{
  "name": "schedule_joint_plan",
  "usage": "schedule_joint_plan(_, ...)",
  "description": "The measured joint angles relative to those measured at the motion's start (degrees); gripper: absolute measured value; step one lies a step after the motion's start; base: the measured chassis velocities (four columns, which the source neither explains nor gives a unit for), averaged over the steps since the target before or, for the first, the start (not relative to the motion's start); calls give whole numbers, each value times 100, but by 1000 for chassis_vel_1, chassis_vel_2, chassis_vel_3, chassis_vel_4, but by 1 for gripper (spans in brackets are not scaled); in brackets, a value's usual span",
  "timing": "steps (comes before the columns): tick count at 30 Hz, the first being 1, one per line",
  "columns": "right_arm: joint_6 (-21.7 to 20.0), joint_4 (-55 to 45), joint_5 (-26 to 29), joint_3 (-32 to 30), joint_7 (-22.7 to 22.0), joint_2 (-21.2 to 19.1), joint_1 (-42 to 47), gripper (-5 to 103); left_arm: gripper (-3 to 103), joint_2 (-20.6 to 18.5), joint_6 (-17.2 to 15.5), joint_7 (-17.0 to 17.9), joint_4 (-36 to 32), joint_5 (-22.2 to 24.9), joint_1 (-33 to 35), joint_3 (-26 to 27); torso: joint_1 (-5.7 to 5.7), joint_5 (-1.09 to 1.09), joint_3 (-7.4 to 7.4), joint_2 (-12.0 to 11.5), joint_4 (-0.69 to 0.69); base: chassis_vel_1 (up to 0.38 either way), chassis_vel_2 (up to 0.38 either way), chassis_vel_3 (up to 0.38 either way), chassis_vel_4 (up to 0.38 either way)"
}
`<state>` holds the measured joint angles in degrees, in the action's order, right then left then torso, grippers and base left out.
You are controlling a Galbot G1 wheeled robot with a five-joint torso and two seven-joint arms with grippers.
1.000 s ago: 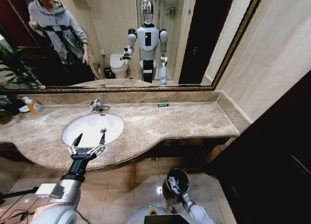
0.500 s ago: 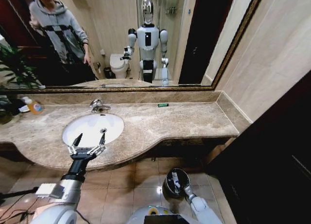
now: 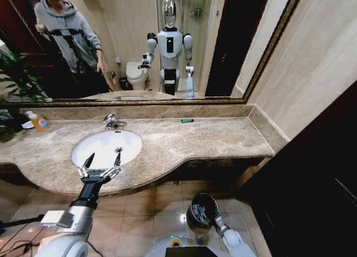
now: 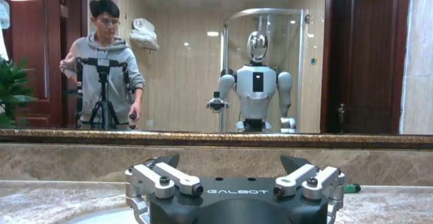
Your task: Pick up the trash from the sink and place it in the trash bin.
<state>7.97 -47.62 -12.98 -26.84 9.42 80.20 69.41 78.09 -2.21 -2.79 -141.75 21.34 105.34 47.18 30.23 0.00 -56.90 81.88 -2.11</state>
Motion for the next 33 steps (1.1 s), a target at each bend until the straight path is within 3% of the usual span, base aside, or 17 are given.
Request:
schedule_joint_plan(4,4,-152,62,-30,-41,-3,130,99,100,0,0,0,0,0,0,0,0,0,0,0,1,0,0,0,0)
schedule_joint_plan(14,59,-1047,219,-143,-125,12,665,100,100,0,0,0,0,0,0,0,0,1,0,0,1,0,0,0,0)
schedule_joint_plan(19,262,-2434,130,-483,-15,-96,1297,100,100,0,0,0,0,0,0,0,0,0,0,0,0,0,0,0,0)
schedule_joint_plan(27,250,-5294,817,-1076,194,-197,2974,100,100,0,0,0,0,0,0,0,0,0,0,1,2,0,0,0,0)
schedule_joint_plan(33,136,-6499,1122,-1319,182,-126,3508,100,100,0,0,0,0,0,0,0,0,0,0,1,1,0,0,0,0)
